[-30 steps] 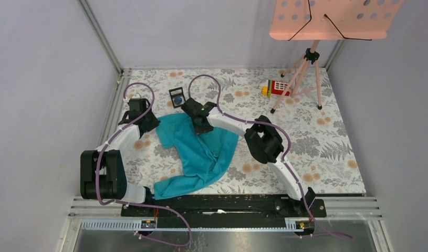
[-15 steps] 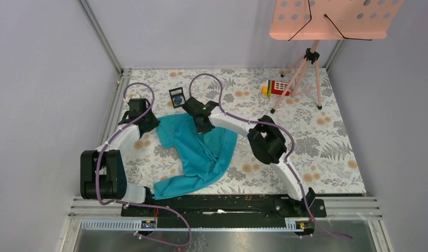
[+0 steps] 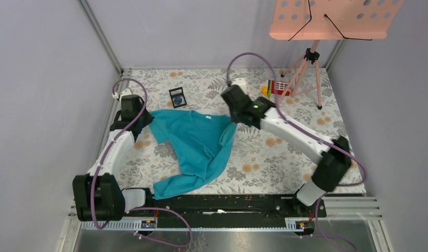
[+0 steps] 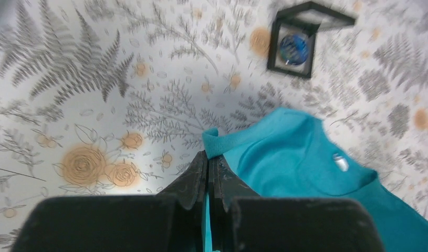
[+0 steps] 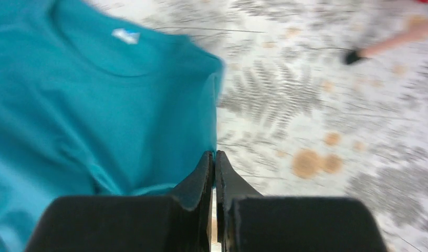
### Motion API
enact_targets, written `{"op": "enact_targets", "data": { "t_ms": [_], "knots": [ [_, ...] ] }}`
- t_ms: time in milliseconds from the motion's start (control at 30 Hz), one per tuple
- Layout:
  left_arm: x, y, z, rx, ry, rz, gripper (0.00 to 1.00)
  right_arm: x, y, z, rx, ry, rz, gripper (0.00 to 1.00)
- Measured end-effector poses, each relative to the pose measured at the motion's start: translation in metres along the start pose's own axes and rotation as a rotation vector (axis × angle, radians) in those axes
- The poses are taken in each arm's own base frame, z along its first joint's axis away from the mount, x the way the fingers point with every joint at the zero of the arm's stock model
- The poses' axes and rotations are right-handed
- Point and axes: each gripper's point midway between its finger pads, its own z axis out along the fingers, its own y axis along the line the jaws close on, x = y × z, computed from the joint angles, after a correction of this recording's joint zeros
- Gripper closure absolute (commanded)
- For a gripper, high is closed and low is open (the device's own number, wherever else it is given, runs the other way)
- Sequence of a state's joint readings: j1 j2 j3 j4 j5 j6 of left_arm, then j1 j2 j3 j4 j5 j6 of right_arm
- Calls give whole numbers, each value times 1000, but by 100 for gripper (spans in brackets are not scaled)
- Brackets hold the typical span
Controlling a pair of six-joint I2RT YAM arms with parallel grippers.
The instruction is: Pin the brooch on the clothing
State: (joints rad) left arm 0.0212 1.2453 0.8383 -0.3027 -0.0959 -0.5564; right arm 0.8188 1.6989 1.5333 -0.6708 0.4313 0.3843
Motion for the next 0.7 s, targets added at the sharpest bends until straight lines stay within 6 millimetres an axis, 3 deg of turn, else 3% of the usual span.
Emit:
{"op": "enact_targets", "data": {
  "t_ms": [167,267,367,533,700],
  "knots": [
    [-49,-11,-46,15,-152,-7,100,-8,-93,-62,176,-165,20,100],
    [-75,-14,-80,20,-236,-3,100,-17,-130,-100,258,-257,23,100],
    [-103,-18,-120,28,-327,5,100,-30,-159,-147,301,-374,51,100],
    [-148,-31,-210,111,-519,39,100,-56,-199,-244,271,-611,157,100],
    [-171,-55,-301,284,-675,126,100,-62,-229,-336,147,-856,246,100]
  ]
}}
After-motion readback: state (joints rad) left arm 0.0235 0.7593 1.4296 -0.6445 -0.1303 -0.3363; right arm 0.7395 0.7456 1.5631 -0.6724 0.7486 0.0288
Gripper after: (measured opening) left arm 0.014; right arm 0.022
